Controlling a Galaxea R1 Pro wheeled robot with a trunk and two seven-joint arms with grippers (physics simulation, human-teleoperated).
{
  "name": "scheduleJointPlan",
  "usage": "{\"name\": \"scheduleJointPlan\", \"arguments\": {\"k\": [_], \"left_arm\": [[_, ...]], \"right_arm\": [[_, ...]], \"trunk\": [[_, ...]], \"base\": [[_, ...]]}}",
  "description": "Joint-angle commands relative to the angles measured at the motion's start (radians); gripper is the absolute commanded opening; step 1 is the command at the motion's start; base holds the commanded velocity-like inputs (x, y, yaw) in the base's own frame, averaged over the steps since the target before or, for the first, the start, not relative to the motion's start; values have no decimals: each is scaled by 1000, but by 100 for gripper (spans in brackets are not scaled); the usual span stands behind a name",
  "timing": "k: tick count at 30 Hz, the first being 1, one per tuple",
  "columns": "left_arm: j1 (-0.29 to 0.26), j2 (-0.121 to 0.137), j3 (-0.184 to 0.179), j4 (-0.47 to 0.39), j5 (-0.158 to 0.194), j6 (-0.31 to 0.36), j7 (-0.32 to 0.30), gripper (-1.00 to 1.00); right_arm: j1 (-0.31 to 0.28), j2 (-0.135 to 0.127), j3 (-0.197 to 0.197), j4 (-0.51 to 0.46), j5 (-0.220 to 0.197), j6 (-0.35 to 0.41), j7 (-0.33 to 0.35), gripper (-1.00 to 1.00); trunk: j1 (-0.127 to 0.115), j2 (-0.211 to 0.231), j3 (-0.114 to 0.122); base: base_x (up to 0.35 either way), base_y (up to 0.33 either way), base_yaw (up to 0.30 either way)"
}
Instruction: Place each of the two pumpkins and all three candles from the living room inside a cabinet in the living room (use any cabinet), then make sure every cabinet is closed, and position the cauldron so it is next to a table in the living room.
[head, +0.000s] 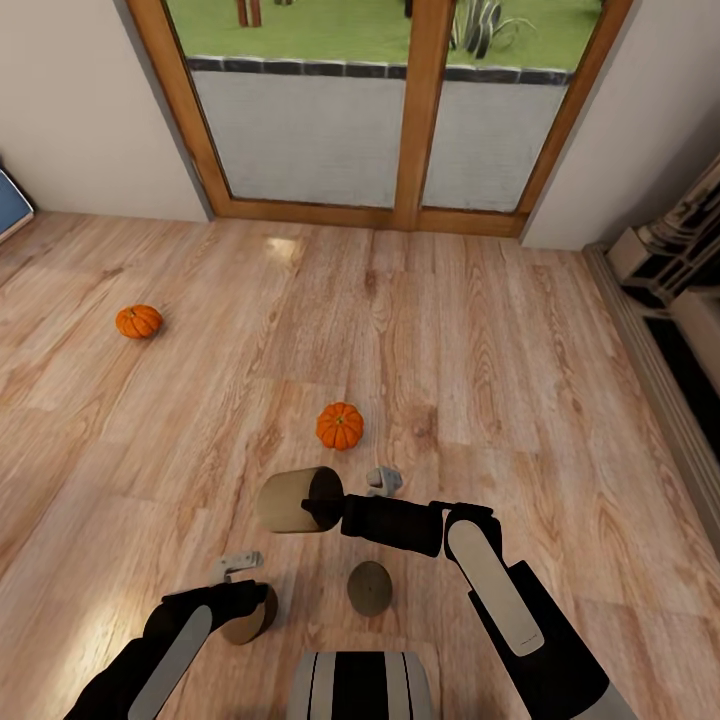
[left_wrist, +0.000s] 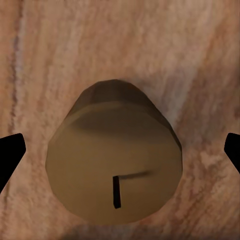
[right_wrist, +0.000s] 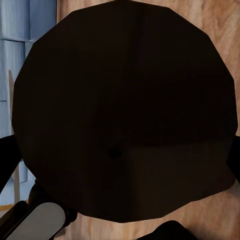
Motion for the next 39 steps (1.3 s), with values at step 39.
{"name": "scheduleJointPlan", "arguments": {"k": [39], "left_arm": [[-1,1,-3,0,10,1,10,100]], "right_arm": [[-1,0,-2,-5,-14,5,228,-100]], "trunk": [[6,-3,-51]], "base": [[0,0,0]]}}
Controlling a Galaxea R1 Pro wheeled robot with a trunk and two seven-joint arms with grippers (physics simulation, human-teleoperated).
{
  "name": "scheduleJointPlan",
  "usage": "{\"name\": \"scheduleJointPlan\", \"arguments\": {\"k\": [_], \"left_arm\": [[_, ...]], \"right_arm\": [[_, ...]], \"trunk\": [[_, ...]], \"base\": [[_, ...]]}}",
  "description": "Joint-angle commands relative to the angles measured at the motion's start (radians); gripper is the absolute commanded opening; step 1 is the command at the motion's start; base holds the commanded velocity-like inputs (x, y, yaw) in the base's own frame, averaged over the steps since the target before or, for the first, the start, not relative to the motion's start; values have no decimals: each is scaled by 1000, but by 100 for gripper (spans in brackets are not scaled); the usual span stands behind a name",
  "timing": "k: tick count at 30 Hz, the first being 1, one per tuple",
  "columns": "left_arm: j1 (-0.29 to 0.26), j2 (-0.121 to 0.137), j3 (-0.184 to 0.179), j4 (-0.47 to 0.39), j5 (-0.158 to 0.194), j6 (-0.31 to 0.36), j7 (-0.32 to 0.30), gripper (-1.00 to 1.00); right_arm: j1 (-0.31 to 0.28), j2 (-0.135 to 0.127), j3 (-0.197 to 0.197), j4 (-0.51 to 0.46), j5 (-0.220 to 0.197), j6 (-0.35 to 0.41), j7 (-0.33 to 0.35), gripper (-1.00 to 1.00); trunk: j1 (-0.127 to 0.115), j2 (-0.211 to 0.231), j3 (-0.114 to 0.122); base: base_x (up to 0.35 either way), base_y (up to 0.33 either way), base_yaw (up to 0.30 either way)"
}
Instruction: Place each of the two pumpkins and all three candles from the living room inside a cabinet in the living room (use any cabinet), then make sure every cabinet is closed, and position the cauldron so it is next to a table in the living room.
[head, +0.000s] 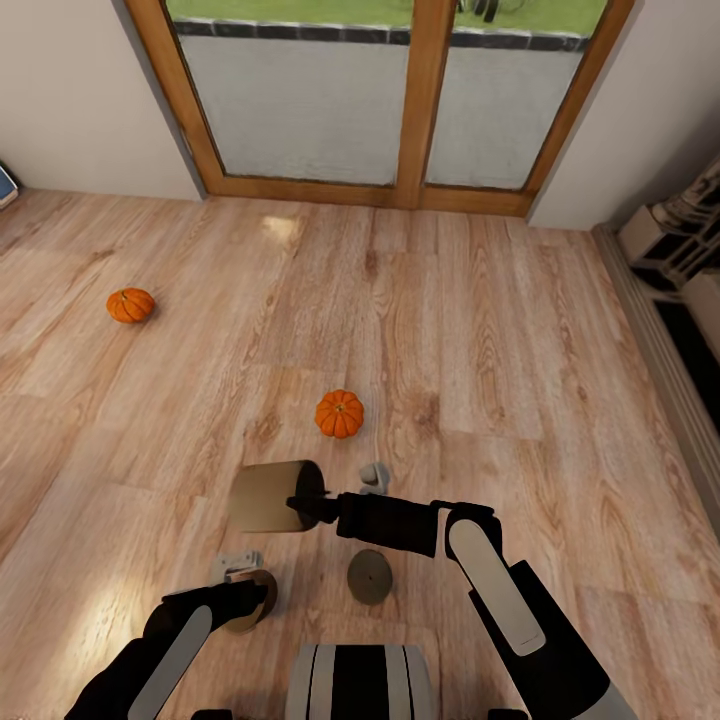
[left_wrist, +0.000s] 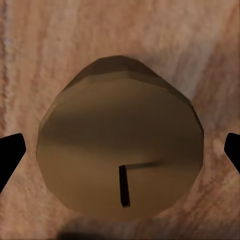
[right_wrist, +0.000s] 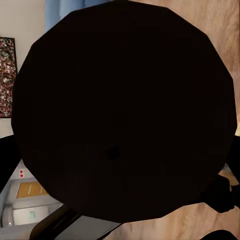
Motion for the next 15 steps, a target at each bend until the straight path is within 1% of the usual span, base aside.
{"name": "scheduleJointPlan", "arguments": {"k": [1,6,9,15], "left_arm": [[-1,1,-3,-1,10,1,10,100],[-1,1,-3,-1,10,1,10,100],[-1,1,-3,-2,10,1,10,100],[-1,1,-3,-3,10,1,10,100]], "right_arm": [[0,0,-1,0,3,4,8,-100],[-1,0,-1,0,4,4,9,-100],[0,0,-1,0,4,4,9,-100],[0,0,-1,0,5,4,7,-100]], "trunk": [[0,-1,-5],[0,-1,-5],[2,-1,-16],[2,-1,-16]], "base": [[0,0,0],[0,0,0],[0,0,0],[0,0,0]]}}
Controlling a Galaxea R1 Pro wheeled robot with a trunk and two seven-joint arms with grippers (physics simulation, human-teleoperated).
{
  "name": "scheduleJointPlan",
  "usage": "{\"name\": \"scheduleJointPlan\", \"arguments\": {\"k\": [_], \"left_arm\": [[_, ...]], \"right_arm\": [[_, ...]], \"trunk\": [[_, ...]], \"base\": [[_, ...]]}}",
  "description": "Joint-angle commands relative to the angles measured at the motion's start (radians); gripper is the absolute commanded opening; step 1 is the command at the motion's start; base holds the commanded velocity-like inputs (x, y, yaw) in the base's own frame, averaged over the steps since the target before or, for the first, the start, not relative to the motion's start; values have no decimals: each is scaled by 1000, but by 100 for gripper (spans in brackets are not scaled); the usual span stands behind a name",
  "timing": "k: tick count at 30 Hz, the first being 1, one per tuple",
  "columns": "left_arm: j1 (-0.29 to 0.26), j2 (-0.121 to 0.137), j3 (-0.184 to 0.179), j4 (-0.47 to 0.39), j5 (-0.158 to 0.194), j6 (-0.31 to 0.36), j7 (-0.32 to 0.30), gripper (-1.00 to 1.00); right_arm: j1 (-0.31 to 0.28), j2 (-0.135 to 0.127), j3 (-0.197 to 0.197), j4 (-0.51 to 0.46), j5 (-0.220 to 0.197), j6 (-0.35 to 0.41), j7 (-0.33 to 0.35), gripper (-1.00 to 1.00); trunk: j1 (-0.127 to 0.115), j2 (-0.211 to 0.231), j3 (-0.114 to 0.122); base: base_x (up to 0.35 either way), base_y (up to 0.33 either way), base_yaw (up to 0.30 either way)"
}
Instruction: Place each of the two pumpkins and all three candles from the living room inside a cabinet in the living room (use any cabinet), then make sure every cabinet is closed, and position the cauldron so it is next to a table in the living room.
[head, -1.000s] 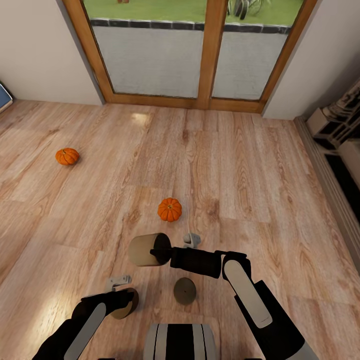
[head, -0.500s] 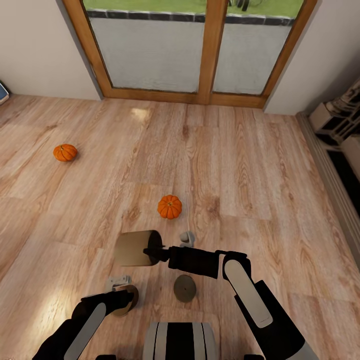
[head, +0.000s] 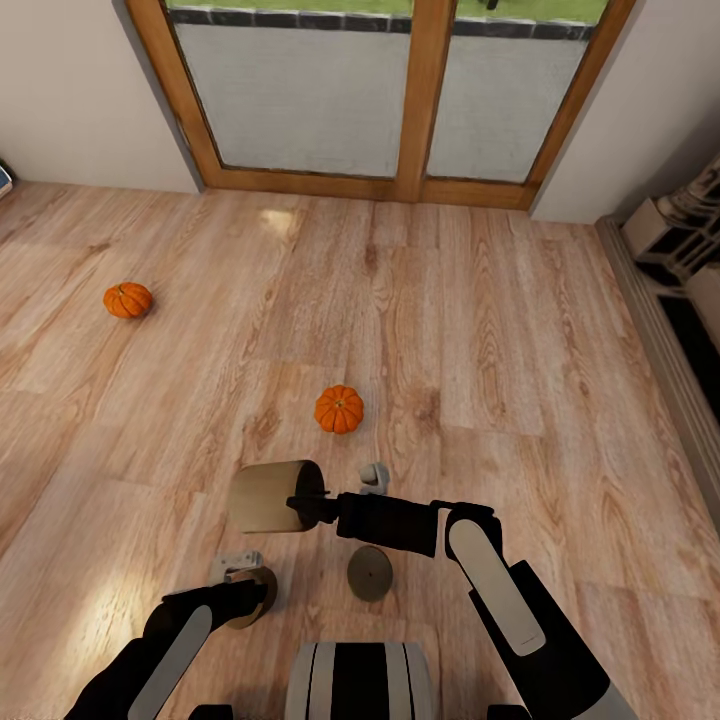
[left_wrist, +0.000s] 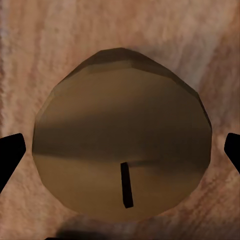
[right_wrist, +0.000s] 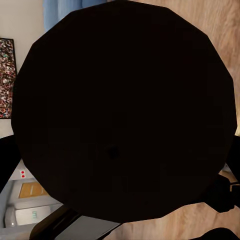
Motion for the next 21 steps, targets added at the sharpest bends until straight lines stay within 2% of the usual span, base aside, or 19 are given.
{"name": "scheduleJointPlan", "arguments": {"k": [1,10,14,21], "left_arm": [[-1,1,-3,-1,10,1,10,100],[-1,1,-3,-1,10,1,10,100],[-1,1,-3,-1,10,1,10,100],[-1,1,-3,-1,10,1,10,100]], "right_arm": [[0,0,-1,0,6,4,8,-100],[0,0,-1,0,7,4,3,-100],[0,0,-1,0,8,4,3,-100],[0,0,-1,0,8,4,2,-100]], "trunk": [[0,0,-1],[0,0,-1],[2,-1,-16],[2,-1,-16]], "base": [[0,0,0],[0,0,0],[0,0,0],[0,0,0]]}}
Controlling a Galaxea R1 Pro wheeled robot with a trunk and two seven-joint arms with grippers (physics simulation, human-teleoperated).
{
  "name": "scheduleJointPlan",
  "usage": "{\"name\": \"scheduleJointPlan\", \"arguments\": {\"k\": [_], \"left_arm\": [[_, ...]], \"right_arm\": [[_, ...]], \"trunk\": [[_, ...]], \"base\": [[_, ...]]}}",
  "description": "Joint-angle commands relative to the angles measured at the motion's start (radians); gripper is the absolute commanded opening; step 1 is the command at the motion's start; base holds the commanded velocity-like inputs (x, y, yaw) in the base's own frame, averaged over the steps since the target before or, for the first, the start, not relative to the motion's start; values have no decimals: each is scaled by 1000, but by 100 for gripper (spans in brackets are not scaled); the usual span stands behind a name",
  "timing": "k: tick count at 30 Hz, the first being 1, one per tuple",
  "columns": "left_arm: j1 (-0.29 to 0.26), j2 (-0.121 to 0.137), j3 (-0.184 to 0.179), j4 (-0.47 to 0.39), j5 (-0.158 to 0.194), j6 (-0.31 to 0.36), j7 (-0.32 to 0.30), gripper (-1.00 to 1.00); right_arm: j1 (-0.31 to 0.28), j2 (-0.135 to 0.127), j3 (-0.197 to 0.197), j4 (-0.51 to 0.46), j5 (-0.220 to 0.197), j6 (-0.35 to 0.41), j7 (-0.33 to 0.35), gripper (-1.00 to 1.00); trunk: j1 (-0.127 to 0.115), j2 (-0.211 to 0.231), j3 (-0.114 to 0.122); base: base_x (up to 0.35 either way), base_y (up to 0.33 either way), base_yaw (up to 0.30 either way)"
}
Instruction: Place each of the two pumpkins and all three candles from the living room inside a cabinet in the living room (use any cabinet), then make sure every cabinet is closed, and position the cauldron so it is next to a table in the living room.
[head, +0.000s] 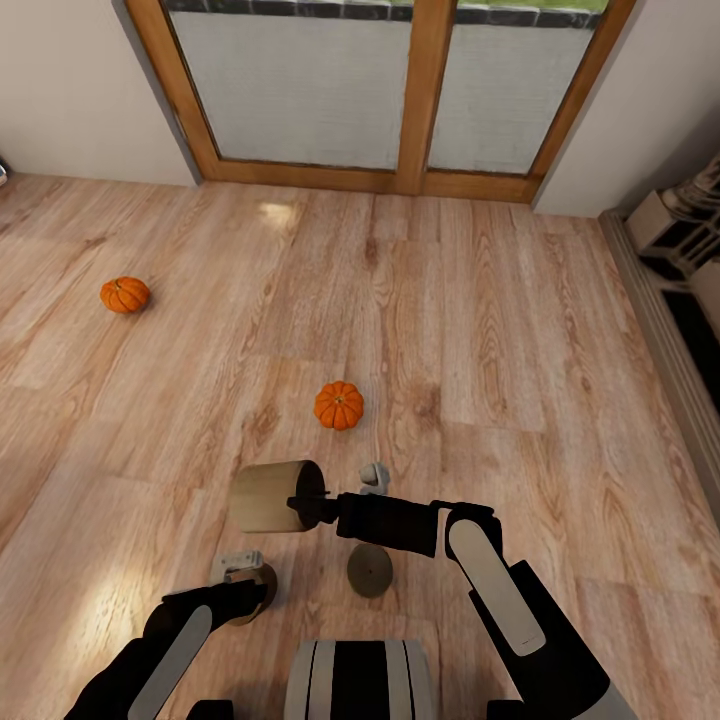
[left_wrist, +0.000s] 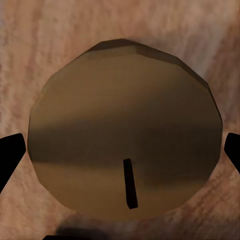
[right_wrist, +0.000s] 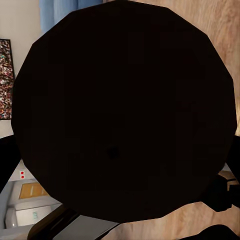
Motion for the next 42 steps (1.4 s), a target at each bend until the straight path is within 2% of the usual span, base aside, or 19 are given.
{"name": "scheduleJointPlan", "arguments": {"k": [1,8,10,42], "left_arm": [[-1,1,-3,-1,11,1,10,100],[-1,1,-3,-1,11,1,10,100],[-1,1,-3,-1,11,1,10,100],[-1,2,6,-1,11,-1,10,100]], "right_arm": [[0,0,-1,0,6,4,8,-100],[0,0,-1,0,8,4,8,-100],[-1,0,-1,0,8,4,8,-100],[-1,0,-1,0,8,4,8,-100]], "trunk": [[0,0,-1],[0,0,-1],[1,-1,-8],[1,-1,-12]], "base": [[0,0,0],[0,0,0],[0,0,0],[0,0,0]]}}
